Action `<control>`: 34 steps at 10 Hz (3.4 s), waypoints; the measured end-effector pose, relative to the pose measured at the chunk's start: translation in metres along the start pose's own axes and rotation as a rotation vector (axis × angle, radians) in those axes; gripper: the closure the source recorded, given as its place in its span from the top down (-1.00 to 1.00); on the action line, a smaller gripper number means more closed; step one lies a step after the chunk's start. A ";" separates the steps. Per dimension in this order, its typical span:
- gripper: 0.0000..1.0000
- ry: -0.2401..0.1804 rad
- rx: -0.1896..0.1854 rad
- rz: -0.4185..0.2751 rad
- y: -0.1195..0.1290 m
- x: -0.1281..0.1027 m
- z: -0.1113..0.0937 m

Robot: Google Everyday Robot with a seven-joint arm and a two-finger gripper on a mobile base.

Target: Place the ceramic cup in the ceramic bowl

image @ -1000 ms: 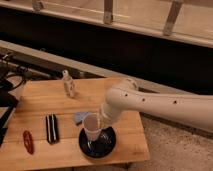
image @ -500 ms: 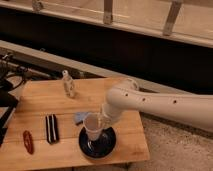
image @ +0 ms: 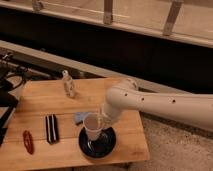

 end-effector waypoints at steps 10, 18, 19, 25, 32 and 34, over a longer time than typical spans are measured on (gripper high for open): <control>-1.00 0.008 0.002 0.020 0.002 -0.002 0.004; -1.00 0.014 0.001 0.015 0.006 -0.004 0.007; -1.00 0.015 0.001 0.013 0.007 -0.004 0.008; -1.00 0.018 -0.001 0.014 0.009 -0.006 0.008; -1.00 0.024 -0.006 0.014 0.012 -0.007 0.011; -1.00 0.024 -0.007 0.014 0.012 -0.008 0.012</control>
